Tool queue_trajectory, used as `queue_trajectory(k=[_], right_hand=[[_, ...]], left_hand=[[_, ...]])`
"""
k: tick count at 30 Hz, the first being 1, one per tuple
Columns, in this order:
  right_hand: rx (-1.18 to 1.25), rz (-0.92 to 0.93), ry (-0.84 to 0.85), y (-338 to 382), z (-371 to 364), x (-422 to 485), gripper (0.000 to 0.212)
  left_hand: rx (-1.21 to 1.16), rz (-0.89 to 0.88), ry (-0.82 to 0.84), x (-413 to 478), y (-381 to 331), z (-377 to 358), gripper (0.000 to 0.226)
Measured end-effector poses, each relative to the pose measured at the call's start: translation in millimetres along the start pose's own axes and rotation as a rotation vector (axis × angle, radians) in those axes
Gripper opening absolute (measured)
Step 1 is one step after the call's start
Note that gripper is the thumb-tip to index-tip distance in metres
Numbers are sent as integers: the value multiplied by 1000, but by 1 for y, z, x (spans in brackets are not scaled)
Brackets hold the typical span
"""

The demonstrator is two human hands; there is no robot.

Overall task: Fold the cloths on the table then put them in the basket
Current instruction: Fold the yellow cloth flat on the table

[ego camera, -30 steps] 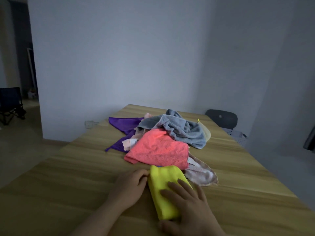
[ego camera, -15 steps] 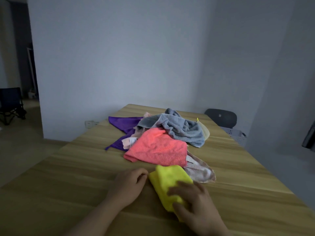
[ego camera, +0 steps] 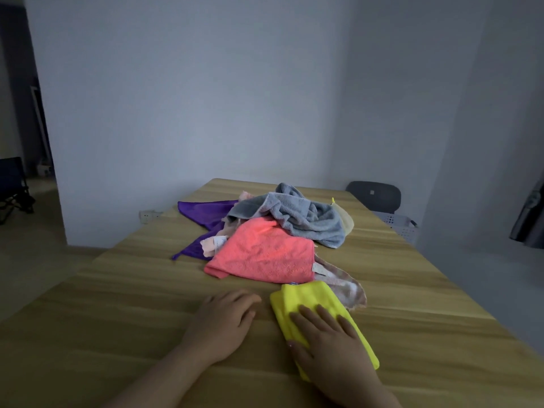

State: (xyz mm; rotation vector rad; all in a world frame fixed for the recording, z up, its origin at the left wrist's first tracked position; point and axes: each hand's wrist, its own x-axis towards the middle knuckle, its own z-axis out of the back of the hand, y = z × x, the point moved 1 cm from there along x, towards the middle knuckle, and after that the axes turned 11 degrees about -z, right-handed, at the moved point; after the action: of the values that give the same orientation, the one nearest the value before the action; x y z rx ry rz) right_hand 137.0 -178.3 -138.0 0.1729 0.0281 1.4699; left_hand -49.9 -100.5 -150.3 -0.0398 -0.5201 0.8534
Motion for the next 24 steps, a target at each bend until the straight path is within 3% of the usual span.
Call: queue_trajectory(k=[6, 12, 16, 20, 24], right_hand=[[-5, -184, -93, -53, 6, -7, 53], [-121, -472, -244, -110, 14, -3, 48], [-160, -559, -253, -136, 17, 21, 43], [-134, -544, -272, -162, 17, 55, 40], [-97, -514, -285, -183, 17, 92, 38]], left_hand=[[21, -126, -76, 29, -53, -22, 36], [358, -353, -54, 68, -109, -38, 38], [386, -222, 70, 97, -116, -53, 48], [314, -66, 73, 132, -92, -81, 53], [216, 20, 188, 169, -68, -99, 54]])
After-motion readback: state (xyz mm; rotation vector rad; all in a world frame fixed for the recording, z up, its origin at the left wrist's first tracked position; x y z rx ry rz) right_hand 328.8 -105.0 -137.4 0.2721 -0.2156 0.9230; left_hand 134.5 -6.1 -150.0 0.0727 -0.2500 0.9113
